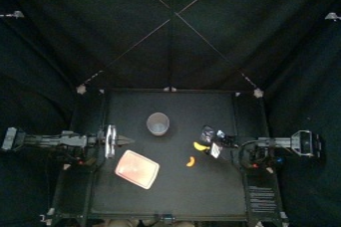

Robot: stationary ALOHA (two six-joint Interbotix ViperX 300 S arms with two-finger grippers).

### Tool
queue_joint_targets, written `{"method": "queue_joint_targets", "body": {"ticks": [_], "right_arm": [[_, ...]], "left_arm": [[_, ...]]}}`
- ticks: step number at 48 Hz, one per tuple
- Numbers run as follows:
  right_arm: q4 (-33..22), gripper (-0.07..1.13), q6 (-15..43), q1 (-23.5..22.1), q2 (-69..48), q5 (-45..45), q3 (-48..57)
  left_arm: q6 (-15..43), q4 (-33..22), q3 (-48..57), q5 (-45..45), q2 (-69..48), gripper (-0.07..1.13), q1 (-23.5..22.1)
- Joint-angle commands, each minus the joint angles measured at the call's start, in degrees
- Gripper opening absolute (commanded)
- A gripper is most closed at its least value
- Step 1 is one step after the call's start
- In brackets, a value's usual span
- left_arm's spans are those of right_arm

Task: Pick the banana then place it in the grey bowl
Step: Pick the banana

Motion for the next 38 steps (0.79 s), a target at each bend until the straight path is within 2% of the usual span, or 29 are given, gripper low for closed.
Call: {"method": "queue_joint_targets", "body": {"ticks": [1,17,22,28,38], "right_arm": [[-0.4,1.06,0.1,1.0,2.2,-0.1,-0.6],[-0.7,1.05,0.2,1.1,12.9,0.0,-4.0],[-1.2,1.01,0.1,0.8,15.3,0.2,-5.5],[-2.3,0.87,0.1,0.8,16.6,1.5,-7.2],[-4.1,0.48,0.0,0.9,16.1,3.3,-10.0]], "left_arm": [[-0.1,0.0,-0.5,-0.5,0.2,-0.02,0.5],[-0.1,0.0,-0.1,-0.5,0.2,-0.02,1.1],[-0.1,0.0,0.0,-0.5,0.3,-0.02,1.1],[-0.2,0.0,0.0,-0.6,0.3,-0.02,1.1],[-0.2,0.0,0.0,-0.5,0.2,-0.02,1.1]]}}
